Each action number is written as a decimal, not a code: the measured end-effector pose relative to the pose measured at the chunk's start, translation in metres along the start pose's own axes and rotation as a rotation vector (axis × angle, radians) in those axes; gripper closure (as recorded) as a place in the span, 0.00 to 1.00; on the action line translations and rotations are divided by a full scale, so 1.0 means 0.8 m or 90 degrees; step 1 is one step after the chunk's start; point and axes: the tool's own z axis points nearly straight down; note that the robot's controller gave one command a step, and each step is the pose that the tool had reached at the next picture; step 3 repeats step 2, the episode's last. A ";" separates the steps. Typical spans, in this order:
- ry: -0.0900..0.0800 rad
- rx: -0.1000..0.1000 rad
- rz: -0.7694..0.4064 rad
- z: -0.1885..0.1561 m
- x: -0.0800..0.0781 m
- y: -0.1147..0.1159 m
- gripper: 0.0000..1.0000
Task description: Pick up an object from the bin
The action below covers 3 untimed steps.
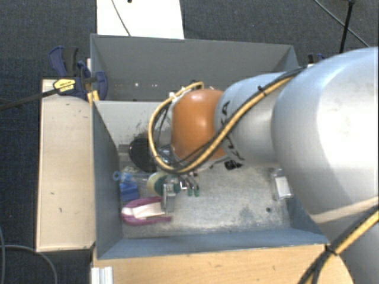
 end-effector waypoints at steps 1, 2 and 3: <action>0.028 0.004 0.001 0.003 0.012 0.002 1.00; 0.007 0.002 0.005 -0.203 0.015 0.014 1.00; 0.007 0.002 0.005 -0.203 0.015 0.014 1.00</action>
Offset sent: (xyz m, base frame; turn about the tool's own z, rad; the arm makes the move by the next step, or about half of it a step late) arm 0.0000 0.0000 0.0000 0.0000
